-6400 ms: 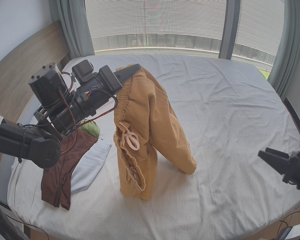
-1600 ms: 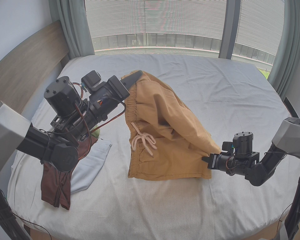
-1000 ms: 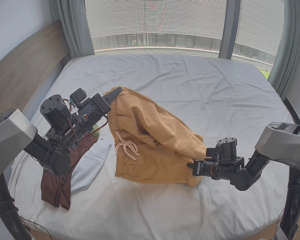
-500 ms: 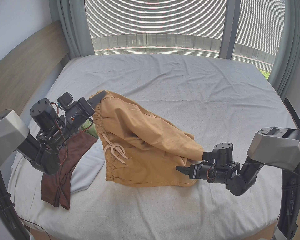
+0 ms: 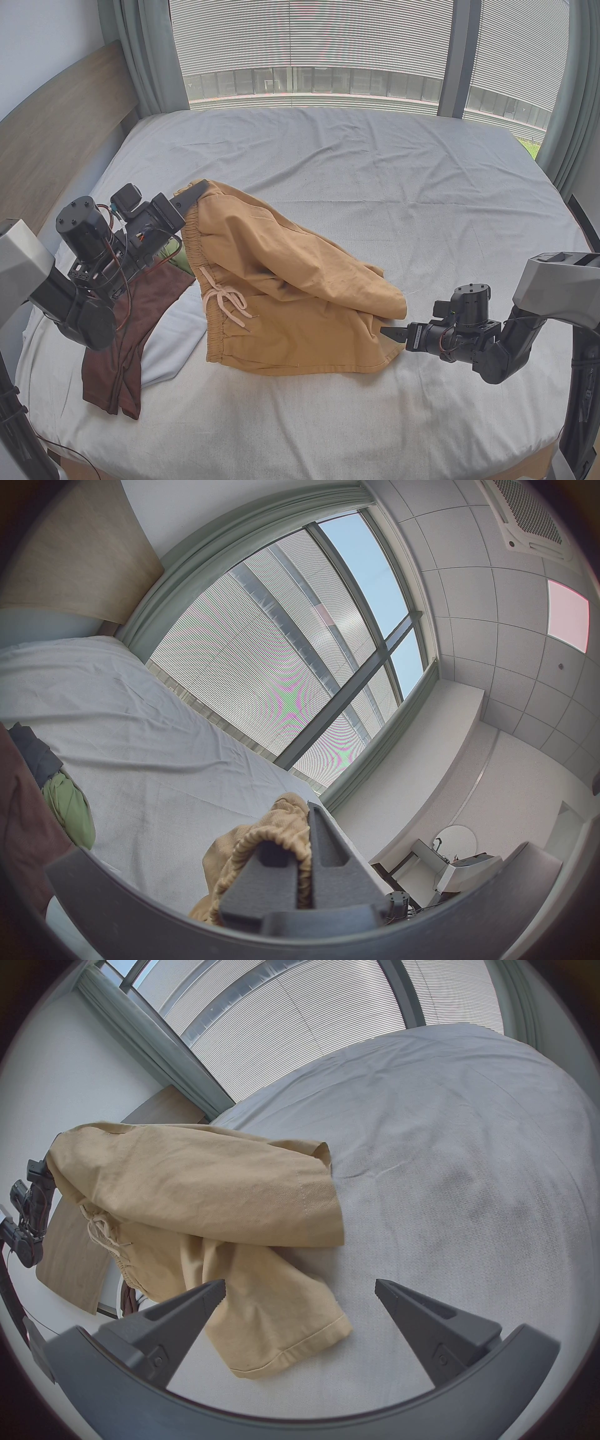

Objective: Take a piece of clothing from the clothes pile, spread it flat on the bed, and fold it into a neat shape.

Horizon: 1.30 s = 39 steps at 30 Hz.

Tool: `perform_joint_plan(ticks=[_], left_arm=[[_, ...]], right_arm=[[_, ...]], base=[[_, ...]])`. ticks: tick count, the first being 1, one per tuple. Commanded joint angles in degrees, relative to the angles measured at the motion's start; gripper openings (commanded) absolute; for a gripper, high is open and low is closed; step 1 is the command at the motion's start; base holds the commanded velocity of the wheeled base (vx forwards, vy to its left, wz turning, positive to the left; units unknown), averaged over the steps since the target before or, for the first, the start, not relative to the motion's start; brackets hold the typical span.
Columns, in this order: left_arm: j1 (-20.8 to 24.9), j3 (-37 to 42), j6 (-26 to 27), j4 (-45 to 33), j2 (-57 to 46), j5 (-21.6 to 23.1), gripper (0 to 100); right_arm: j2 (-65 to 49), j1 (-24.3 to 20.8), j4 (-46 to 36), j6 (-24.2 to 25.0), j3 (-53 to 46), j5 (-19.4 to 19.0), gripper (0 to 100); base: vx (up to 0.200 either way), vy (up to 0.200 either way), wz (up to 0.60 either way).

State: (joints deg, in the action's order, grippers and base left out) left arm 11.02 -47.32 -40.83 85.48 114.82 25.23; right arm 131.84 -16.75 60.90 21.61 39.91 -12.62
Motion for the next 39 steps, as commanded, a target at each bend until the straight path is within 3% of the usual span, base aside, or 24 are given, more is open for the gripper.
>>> perform_joint_plan(ticks=[1,8,9,17,21,32,39], left_arm=[[0.4,0.0,0.0,0.0,-0.2,0.0,0],[0.9,0.0,0.0,0.4,-0.3,0.0,0],[1.0,0.0,0.0,0.4,-0.4,0.0,0],[1.2,0.0,0.0,0.5,-0.3,0.0,0],[1.4,0.5,0.0,0.5,-0.3,0.0,0],[3.7,1.7,0.0,0.5,0.4,-0.4,0],[3.8,2.1,0.0,0.5,0.6,-0.5,0]], right_arm=[[0.6,0.6,1.1,-0.1,-1.1,0.0,100],[6.3,0.1,5.1,-0.1,-1.0,-0.3,100],[7.1,0.1,5.4,-0.2,-0.9,-0.5,0],[8.3,0.5,9.5,0.0,-1.7,-0.8,0],[2.1,2.4,9.7,-0.7,-5.7,-0.8,0],[-1.1,8.0,9.2,-6.8,-11.4,-0.7,0],[1.8,5.1,10.0,-8.8,-14.2,-0.7,0]], base=[[0.000,0.000,0.00],[0.000,0.000,0.00],[0.000,0.000,0.00],[0.000,0.000,0.00],[0.000,0.000,0.00],[0.000,0.000,0.00],[0.000,0.000,0.00]])
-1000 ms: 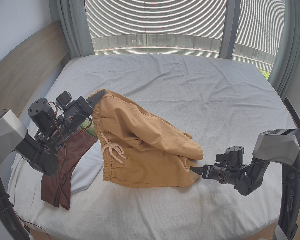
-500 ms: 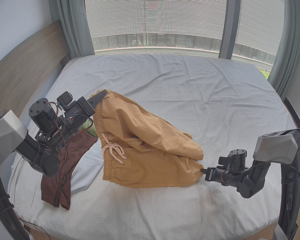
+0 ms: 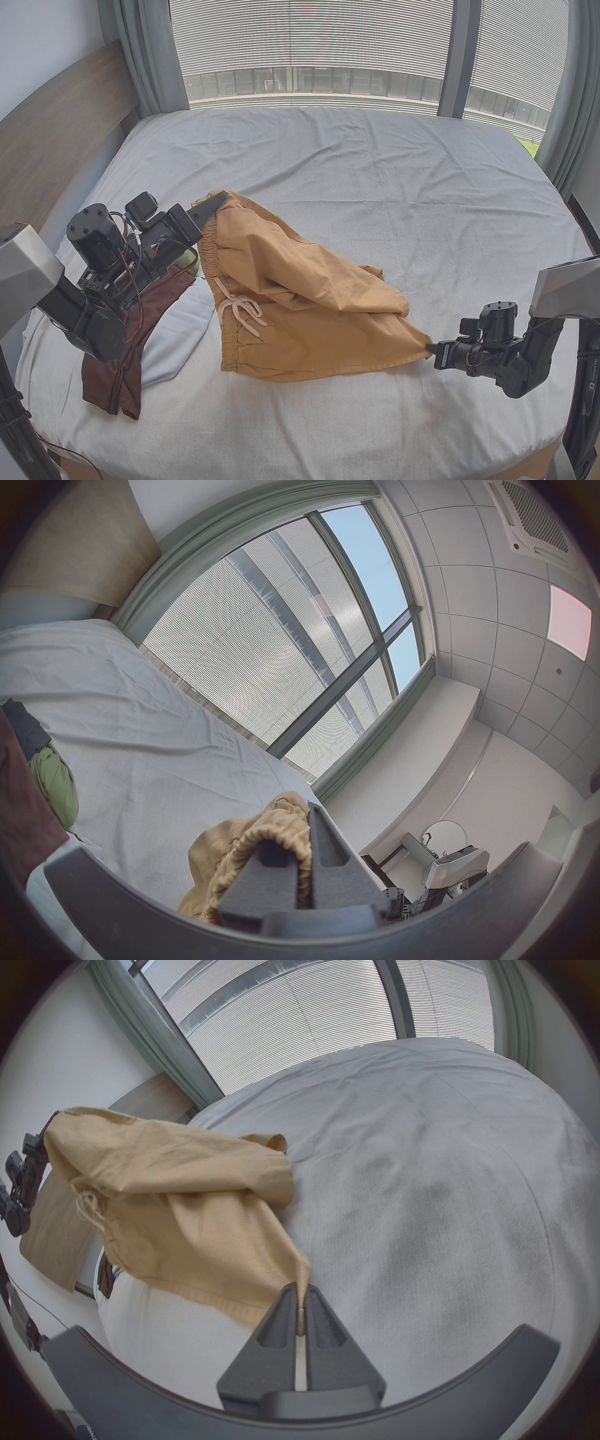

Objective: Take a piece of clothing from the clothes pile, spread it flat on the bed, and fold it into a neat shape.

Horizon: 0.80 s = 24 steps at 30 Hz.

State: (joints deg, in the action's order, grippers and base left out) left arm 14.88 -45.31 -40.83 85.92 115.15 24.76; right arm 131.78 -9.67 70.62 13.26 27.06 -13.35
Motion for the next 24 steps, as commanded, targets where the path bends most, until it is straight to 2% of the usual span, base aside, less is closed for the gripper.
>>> perform_joint_plan(ticks=[1,6,12,13,15,19,24], left_arm=[[-0.1,0.1,0.0,0.0,0.2,0.0,0],[-0.6,0.0,0.0,0.0,-0.1,0.1,0],[-0.6,-0.1,0.0,0.0,-0.2,0.0,0],[-0.6,-0.1,0.0,0.0,-0.1,0.0,0],[-0.6,-0.1,0.0,0.0,0.0,0.1,0],[-0.6,0.0,0.0,0.1,0.1,0.2,0],[-0.6,-0.1,0.1,0.3,0.2,0.3,0]], right_arm=[[2.5,-2.9,0.4,-0.5,-1.6,0.0,0],[5.8,-6.3,4.2,-0.9,-2.5,0.0,0],[8.1,-6.4,8.5,-0.9,-3.2,0.0,0],[8.1,-6.1,10.2,-0.5,-3.1,-0.2,100],[7.7,-5.5,12.1,-0.3,-2.7,-0.8,100],[5.0,-2.9,13.4,0.0,-0.4,-4.7,100],[2.2,-1.8,12.5,3.8,3.9,-6.7,100]], base=[[0.000,0.000,0.00],[0.000,0.000,0.00],[0.000,0.000,0.00],[0.000,0.000,0.00],[0.000,0.000,0.00],[0.000,0.000,0.00],[0.000,0.000,0.00]])
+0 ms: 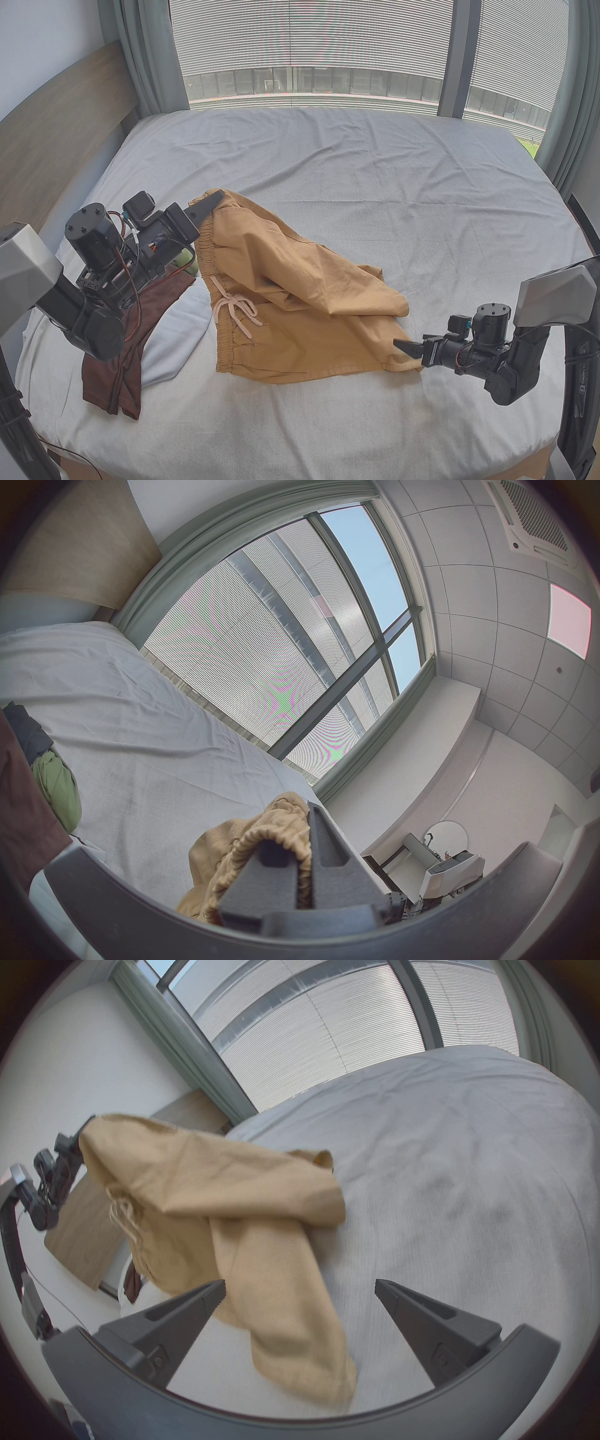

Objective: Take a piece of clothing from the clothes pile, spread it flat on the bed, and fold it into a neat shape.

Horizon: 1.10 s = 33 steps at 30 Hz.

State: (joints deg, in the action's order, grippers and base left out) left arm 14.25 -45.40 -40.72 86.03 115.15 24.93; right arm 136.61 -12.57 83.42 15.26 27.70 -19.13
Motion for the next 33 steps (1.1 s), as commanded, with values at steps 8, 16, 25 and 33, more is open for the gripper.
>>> perform_joint_plan(ticks=[8,16,25,33], left_arm=[[0.2,0.0,0.0,0.6,0.2,0.2,0],[0.3,-0.1,0.0,0.8,0.1,0.1,0],[0.3,-0.1,0.0,1.5,0.2,0.0,0],[0.3,-0.1,0.0,1.5,0.4,0.1,0]], right_arm=[[-1.0,1.3,-9.0,6.4,16.3,-1.0,100],[1.6,1.3,-14.3,8.3,23.8,-0.9,100],[4.5,1.1,-17.0,8.4,28.1,-0.6,100],[5.2,0.5,-16.2,10.4,27.5,-0.7,0]], base=[[0.000,0.000,0.00],[0.000,0.000,0.00],[0.000,0.000,0.00],[0.000,0.000,0.00]])
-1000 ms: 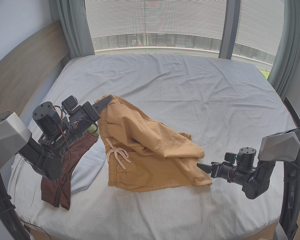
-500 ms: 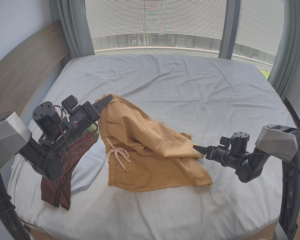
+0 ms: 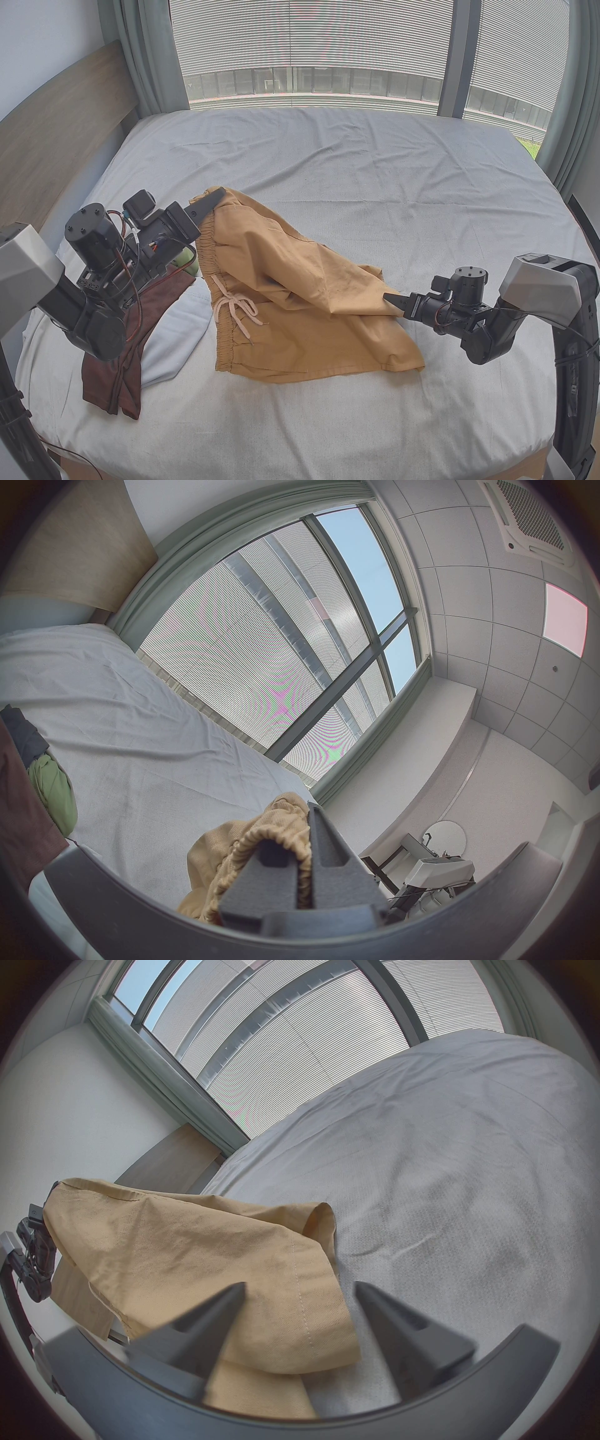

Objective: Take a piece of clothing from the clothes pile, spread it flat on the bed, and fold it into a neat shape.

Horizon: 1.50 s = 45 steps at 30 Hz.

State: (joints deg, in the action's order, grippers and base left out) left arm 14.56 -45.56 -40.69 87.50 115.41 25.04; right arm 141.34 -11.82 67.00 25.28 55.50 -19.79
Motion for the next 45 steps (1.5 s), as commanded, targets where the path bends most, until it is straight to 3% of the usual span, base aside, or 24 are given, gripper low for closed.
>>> perform_joint_plan(ticks=[1,13,22,30,38,45], left_arm=[[-0.1,0.0,0.0,0.0,0.3,0.0,0],[-0.4,-0.3,0.1,0.7,2.3,-0.3,0],[-1.1,-0.9,0.1,0.7,2.2,-0.3,0],[-1.5,-0.9,0.2,0.8,2.3,0.0,0],[-1.8,-0.5,0.9,0.8,2.9,0.0,0],[-2.0,-0.1,2.0,0.8,3.7,0.1,0]], right_arm=[[0.0,-0.4,0.2,1.1,-1.1,-0.3,0],[-12.4,-2.5,5.9,2.0,-14.0,-2.0,0],[-23.7,-7.8,5.8,1.3,-29.8,-2.6,0],[-16.5,-10.0,6.7,-2.8,-36.2,-2.5,0],[-4.1,-11.6,20.9,-3.7,-38.1,-2.2,0],[-1.9,-11.6,21.3,-3.8,-38.3,-2.6,0]], base=[[0.000,0.000,0.00],[0.000,0.000,0.00],[0.000,0.000,0.00],[0.000,0.000,0.00],[0.000,0.000,0.00],[0.000,0.000,0.00]])
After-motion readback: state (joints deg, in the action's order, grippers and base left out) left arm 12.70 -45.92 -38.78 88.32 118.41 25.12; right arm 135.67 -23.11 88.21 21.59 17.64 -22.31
